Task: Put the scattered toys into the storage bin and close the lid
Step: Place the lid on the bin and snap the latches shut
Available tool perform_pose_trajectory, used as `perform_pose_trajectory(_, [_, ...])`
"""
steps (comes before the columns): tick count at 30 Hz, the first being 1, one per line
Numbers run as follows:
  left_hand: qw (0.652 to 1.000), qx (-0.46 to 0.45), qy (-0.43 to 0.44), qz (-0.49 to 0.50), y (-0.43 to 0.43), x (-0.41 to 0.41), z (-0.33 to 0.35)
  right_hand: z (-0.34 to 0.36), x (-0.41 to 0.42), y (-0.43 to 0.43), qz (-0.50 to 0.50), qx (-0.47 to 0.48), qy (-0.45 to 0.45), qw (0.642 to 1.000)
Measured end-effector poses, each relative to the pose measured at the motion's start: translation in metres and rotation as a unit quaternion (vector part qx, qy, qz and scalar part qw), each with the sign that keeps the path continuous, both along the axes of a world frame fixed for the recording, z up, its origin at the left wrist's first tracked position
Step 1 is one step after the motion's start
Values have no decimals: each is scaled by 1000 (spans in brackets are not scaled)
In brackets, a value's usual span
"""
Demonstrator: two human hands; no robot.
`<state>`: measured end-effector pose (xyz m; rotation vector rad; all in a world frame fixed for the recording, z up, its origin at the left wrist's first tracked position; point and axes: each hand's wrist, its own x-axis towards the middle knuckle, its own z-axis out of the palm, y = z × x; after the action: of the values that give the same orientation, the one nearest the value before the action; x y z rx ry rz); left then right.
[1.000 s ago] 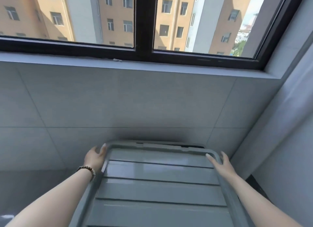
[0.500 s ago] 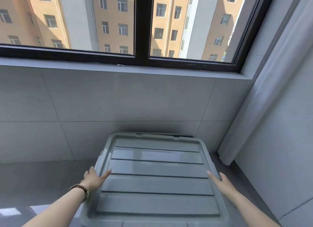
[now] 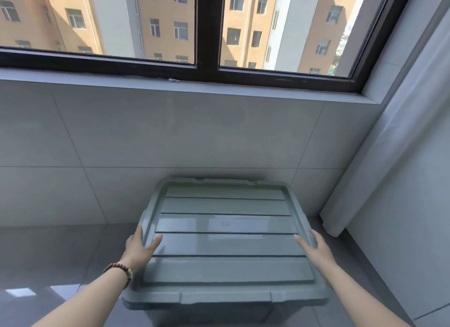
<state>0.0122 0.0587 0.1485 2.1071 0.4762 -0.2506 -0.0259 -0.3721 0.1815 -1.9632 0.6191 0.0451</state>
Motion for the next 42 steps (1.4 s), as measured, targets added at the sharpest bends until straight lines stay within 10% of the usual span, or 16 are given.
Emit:
perform_pose_trajectory(8, [999, 35, -25, 25, -1, 1, -11, -26, 13, -15, -60, 23, 10, 998])
perform_pose_trajectory(14, [951, 304, 13, -51, -44, -2, -6, -26, 6, -19, -30, 63, 90, 994])
perform_pose_trajectory(22, [903, 255, -103, -329, -213, -7, -7, -33, -10, -30, -63, 188, 128, 972])
perform_pose_trajectory(30, [897, 312, -122, -288, -277, -14, -32, -63, -6, -44, -21, 382, 176, 907])
perform_pose_trajectory(42, [901, 308, -123, -279, -276, -16, -28, -63, 10, -38, -126, 137, -61, 981])
